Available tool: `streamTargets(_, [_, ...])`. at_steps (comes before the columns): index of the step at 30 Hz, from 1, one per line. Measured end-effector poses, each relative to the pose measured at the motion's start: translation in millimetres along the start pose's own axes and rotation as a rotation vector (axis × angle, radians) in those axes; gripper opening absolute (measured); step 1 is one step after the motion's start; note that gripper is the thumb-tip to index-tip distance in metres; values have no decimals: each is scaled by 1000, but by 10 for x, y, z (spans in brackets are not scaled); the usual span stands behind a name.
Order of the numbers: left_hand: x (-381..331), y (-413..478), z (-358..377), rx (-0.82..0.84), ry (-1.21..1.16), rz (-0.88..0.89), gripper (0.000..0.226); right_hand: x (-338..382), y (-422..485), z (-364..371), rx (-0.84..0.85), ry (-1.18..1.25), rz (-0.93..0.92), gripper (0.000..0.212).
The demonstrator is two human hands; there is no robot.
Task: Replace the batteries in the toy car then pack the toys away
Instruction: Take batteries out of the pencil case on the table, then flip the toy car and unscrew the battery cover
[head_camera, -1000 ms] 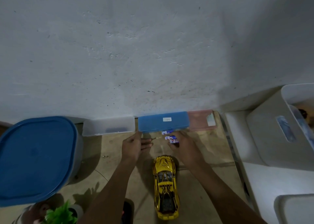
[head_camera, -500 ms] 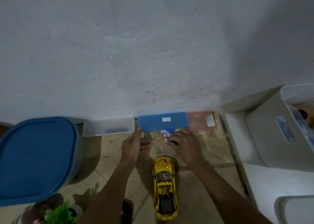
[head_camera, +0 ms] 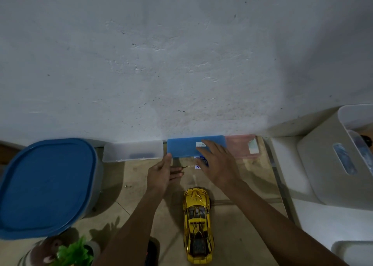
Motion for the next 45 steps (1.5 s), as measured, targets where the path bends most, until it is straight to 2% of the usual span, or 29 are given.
streamTargets(5, [-22, -24, 0, -17, -14, -8, 46, -35, 9, 80, 32, 67, 77, 40])
streamTargets(13, [-49, -20, -11, -41, 28, 40, 42, -35, -40, 124, 116, 80, 104, 48])
streamTargets(16, [-78, -58, -46, -48, 4, 17, 30, -12, -10, 83, 122, 72, 122, 47])
streamTargets(17, [-105, -77, -112, -74, 15, 27, 22, 10, 12, 52, 107, 71, 130, 46])
streamTargets(19, [-280, -116, -360, -166, 167, 134, 23, 104, 66, -9, 73, 84, 139, 41])
streamTargets(22, [-532, -145, -810, -303, 284, 238, 16, 529, 133, -67, 46, 140, 15, 34])
streamTargets(25, [-565, 14, -1172, -356, 226, 169, 51, 1129, 149, 26, 100, 169, -174, 32])
streamTargets(27, [-532, 105, -1296, -331, 223, 90, 58, 1472, 159, 169, 168, 134, -261, 37])
streamTargets(30, [-527, 211, -1341, -252, 270, 99, 43, 1824, 174, 438, 273, 17, -332, 48])
streamTargets(31, [-541, 213, -1343, -240, 266, 107, 37, 1877, 188, 505, 283, -32, -337, 50])
streamTargets(33, [-607, 177, -1357, -233, 246, 113, 12, 1917, 222, 549, 261, -92, -344, 50])
streamTargets(34, [-636, 150, -1355, -232, 230, 116, 11, 1908, 240, 542, 244, -97, -344, 48])
streamTargets(37, [-637, 127, -1344, -201, 166, 143, 35, 1828, 278, 473, 214, -114, -327, 39])
streamTargets(39, [-525, 156, -1335, -157, 146, 102, 54, 1784, 275, 467, 240, -120, -297, 42])
streamTargets(40, [-455, 165, -1332, -137, 135, 59, 55, 1781, 271, 473, 255, -127, -281, 44])
streamTargets(41, [-409, 163, -1323, -116, 118, 12, 49, 1793, 266, 484, 267, -137, -270, 46])
streamTargets(43, [-426, 104, -1314, -92, 55, -47, 19, 1854, 236, 525, 290, -170, -268, 47])
streamTargets(44, [-438, 70, -1295, -70, 24, -71, 11, 1896, 218, 556, 294, -205, -274, 45])
streamTargets(45, [-397, 63, -1301, -58, 16, -98, 20, 1941, 202, 589, 290, -248, -285, 44])
Point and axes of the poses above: each hand's wrist, its own y-axis towards the middle knuckle, its own z-axis out of the palm, x = y × z, the point moved 10 cm from there along y, towards the middle knuckle, and after that the axes turned 13 degrees about z, right-handed, at the moved point
